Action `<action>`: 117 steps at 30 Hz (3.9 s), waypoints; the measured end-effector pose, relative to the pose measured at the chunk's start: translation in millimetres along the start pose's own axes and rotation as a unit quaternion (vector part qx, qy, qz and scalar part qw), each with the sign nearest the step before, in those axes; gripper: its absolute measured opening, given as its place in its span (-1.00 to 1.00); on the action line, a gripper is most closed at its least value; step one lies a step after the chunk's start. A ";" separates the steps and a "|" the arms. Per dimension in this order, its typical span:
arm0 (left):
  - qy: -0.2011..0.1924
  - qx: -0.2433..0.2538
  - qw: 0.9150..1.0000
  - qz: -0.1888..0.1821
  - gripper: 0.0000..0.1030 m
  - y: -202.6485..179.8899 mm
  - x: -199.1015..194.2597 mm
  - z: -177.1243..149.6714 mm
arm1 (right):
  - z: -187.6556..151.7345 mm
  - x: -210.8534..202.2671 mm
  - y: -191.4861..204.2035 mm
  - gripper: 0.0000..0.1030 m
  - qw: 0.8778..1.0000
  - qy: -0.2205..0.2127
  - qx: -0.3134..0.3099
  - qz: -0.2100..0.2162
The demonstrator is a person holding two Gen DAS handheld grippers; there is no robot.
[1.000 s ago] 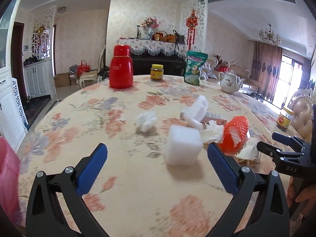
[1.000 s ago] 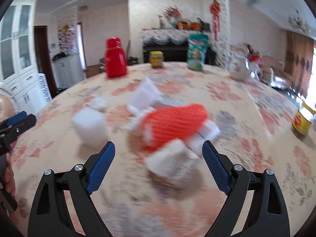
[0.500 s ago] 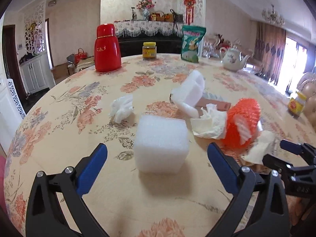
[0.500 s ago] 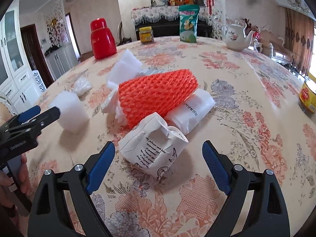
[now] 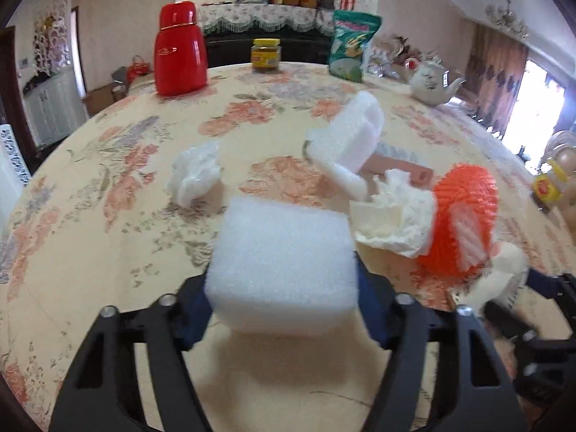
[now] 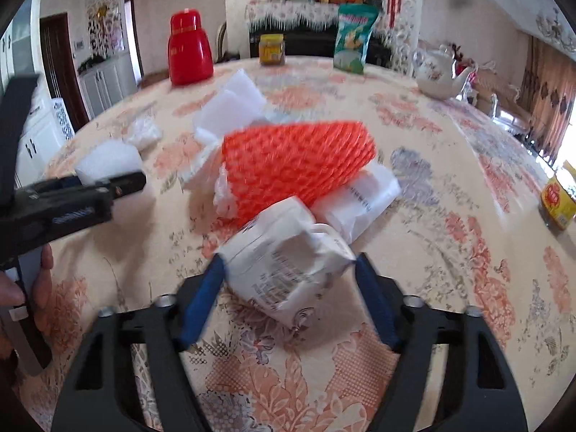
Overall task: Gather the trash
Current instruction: 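Grasp the white paper bag with the right tool while the left tool grasps a white foam block, then carry the paper bag and foam block to the pink bin and release both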
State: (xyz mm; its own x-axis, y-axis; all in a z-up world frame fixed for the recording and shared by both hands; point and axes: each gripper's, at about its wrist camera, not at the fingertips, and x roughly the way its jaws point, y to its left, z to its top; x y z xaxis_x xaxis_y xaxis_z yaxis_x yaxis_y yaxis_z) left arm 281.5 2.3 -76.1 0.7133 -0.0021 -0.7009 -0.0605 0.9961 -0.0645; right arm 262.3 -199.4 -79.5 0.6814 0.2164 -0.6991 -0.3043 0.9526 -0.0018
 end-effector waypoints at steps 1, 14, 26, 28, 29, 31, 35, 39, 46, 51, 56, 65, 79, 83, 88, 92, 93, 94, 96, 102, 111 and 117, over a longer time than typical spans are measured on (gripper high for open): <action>-0.002 0.001 1.000 -0.014 0.20 0.3 -1.1 -0.6 | -0.7 -3.1 -0.4 0.17 1.000 -0.007 0.000 0.001; -0.064 0.001 0.997 -0.045 0.19 3.7 -30.9 -7.0 | -4.0 -7.2 -8.5 -0.57 0.999 -0.005 0.018 0.036; -0.075 0.020 0.995 -0.055 0.19 0.8 -40.6 -13.1 | 7.5 -4.4 4.5 0.78 0.999 -0.025 -0.021 0.008; -0.074 0.021 0.995 -0.059 0.20 0.7 -40.7 -13.3 | 11.9 8.0 8.2 0.78 0.999 -0.009 -0.039 -0.001; -0.073 0.021 0.995 -0.060 0.20 1.0 -40.6 -13.5 | 14.7 15.6 10.4 0.77 0.999 0.003 -0.046 -0.003; -0.070 0.018 0.995 -0.065 0.20 2.1 -40.0 -13.6 | 17.1 22.6 13.3 0.76 0.998 0.013 -0.057 -0.010; -0.061 0.013 0.995 -0.071 0.20 5.0 -36.6 -12.8 | 15.5 23.9 18.1 0.53 0.997 0.013 -0.076 -0.025; -0.060 0.012 0.996 -0.072 0.20 4.6 -35.9 -13.0 | 11.8 14.7 19.1 0.51 0.996 -0.003 -0.084 -0.023; -0.061 0.003 0.995 -0.077 0.20 8.3 -34.8 -12.6 | 10.4 4.6 9.6 0.51 0.999 -0.013 -0.042 0.025; -0.069 -0.004 0.994 -0.082 0.20 11.0 -37.6 -12.7 | 10.2 4.0 15.3 0.51 0.999 -0.014 -0.042 0.029; -0.074 -0.005 0.994 -0.080 0.19 11.0 -40.0 -12.3 | 10.7 1.8 14.5 0.52 0.999 -0.019 -0.032 0.033; -0.095 0.028 0.994 -0.048 0.19 10.2 -79.2 -18.8 | 15.7 -16.6 11.3 0.52 0.999 -0.032 -0.005 0.028; -0.134 0.013 0.990 -0.038 0.20 44.4 -147.2 -59.8 | 13.3 -73.3 68.3 0.52 0.995 -0.084 -0.037 0.044; -0.147 0.003 0.989 -0.026 0.20 62.1 -163.5 -72.2 | 10.7 -82.3 87.8 0.52 0.993 -0.094 -0.050 0.057; -0.163 -0.008 0.987 -0.006 0.20 83.7 -184.2 -90.6 | 7.1 -94.9 106.9 0.52 0.989 -0.111 -0.044 0.084; -0.172 -0.015 0.985 0.002 0.20 99.6 -200.1 -104.2 | 6.2 -100.4 125.3 0.52 0.986 -0.118 -0.046 0.111; -0.174 -0.017 0.985 0.006 0.20 104.5 -205.1 -108.4 | 6.5 -101.6 133.4 0.52 0.984 -0.119 -0.050 0.122; -0.176 -0.019 0.984 0.008 0.20 108.7 -208.2 -110.9 | 6.3 -103.3 139.9 0.52 0.983 -0.122 -0.053 0.126; -0.186 -0.026 0.982 0.015 0.20 119.6 -218.9 -117.0 | 7.2 -107.1 155.1 0.53 0.980 -0.129 -0.063 0.137; -0.194 -0.058 0.978 0.054 0.20 165.2 -246.5 -132.7 | 16.7 -106.4 197.7 0.53 0.970 -0.135 -0.086 0.184; -0.196 -0.135 0.957 0.167 0.20 276.5 -295.2 -165.0 | 27.2 -83.2 306.1 0.53 0.943 -0.109 -0.151 0.277; -0.186 -0.168 0.944 0.216 0.20 348.6 -315.6 -178.6 | 27.5 -69.0 389.9 0.53 0.916 -0.093 -0.202 0.335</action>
State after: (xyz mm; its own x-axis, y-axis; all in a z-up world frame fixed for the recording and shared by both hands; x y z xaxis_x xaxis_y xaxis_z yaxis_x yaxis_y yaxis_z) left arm -89.4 334.5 -4.3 0.7632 0.4915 -0.4196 -0.5752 0.8126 -0.0945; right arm 115.0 163.0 -12.3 0.3413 0.7919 -0.5064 -0.8914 0.4436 0.0929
